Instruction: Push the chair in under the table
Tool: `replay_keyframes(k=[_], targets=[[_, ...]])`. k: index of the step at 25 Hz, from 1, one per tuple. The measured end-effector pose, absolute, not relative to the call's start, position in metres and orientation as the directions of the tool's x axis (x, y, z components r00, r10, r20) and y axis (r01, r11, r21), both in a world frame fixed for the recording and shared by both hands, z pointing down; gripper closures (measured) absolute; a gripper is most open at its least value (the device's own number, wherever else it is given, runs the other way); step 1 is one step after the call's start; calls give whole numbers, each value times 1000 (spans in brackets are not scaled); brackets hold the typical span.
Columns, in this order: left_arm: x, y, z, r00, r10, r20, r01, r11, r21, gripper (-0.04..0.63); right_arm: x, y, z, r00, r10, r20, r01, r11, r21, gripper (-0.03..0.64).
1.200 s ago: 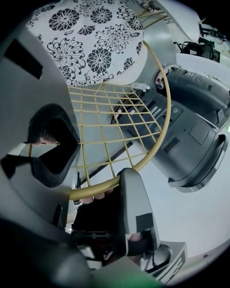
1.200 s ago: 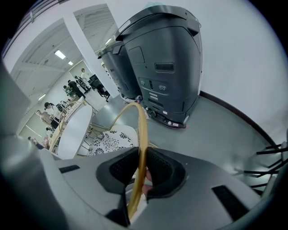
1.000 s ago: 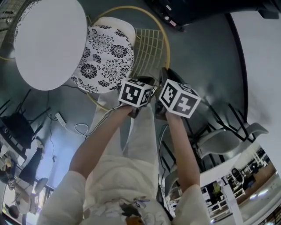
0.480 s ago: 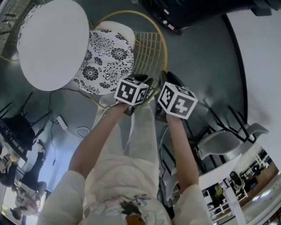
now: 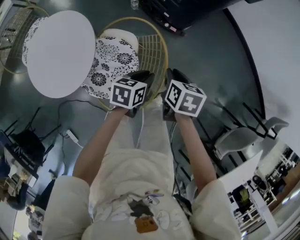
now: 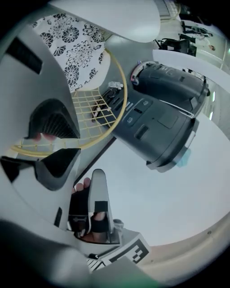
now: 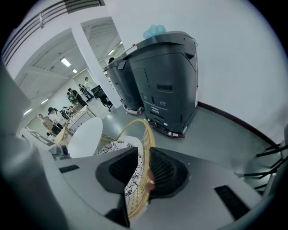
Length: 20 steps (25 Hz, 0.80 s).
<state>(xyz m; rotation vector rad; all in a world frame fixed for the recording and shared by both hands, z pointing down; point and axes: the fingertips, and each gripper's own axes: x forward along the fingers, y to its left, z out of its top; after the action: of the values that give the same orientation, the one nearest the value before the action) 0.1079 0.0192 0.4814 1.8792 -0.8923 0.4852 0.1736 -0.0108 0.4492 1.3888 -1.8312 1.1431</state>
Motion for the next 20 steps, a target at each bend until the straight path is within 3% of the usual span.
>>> replay_keyframes(k=[12, 20], targets=[[78, 27, 360, 661, -429, 616, -750, -395, 531, 584, 159, 16, 355, -379, -521, 764, -915, 91, -392, 551], [38, 30, 274, 663, -516, 542, -748, -448, 489, 586, 114, 26, 280, -501, -521, 692, -858, 191, -477, 551]])
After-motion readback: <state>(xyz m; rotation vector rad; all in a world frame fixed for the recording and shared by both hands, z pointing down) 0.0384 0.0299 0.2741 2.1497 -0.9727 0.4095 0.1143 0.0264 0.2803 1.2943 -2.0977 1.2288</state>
